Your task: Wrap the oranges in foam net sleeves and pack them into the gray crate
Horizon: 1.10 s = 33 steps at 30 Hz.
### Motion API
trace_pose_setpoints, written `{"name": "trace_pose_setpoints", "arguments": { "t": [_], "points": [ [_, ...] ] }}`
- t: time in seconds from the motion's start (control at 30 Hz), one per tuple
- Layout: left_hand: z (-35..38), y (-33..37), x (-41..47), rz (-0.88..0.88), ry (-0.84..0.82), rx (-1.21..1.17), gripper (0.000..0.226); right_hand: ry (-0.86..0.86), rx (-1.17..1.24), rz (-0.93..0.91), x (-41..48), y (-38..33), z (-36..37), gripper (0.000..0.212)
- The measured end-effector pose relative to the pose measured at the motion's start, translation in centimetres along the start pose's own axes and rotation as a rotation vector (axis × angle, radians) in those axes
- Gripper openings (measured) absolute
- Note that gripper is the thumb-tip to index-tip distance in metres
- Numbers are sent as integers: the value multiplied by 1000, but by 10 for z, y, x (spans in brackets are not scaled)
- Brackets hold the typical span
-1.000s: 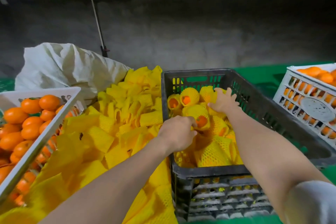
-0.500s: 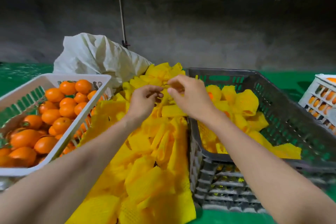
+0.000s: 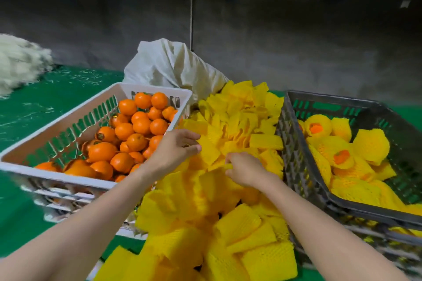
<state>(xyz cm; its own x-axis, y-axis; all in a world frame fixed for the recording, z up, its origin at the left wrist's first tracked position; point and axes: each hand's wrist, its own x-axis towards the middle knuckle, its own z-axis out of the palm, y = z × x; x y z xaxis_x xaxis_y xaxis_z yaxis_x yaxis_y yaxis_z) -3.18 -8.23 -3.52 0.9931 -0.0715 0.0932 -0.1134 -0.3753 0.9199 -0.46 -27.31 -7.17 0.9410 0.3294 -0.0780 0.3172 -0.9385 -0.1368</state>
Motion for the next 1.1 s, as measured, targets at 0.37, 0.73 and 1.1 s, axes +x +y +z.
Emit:
{"name": "trace_pose_setpoints", "arguments": {
  "t": [0.37, 0.73, 1.1],
  "points": [
    [-28, 2, -14, -3, -352, -488, 21, 275, 1179, -99, -21, -60, -67, 12],
    [-91, -14, -11, 115, -19, -70, 18, 711, 701, -125, 37, -135, -27, 23],
    [-140, -48, 4, 45, 164, -125, 19, 765, 868, -159, 87, -193, -16, 24]
  ]
}}
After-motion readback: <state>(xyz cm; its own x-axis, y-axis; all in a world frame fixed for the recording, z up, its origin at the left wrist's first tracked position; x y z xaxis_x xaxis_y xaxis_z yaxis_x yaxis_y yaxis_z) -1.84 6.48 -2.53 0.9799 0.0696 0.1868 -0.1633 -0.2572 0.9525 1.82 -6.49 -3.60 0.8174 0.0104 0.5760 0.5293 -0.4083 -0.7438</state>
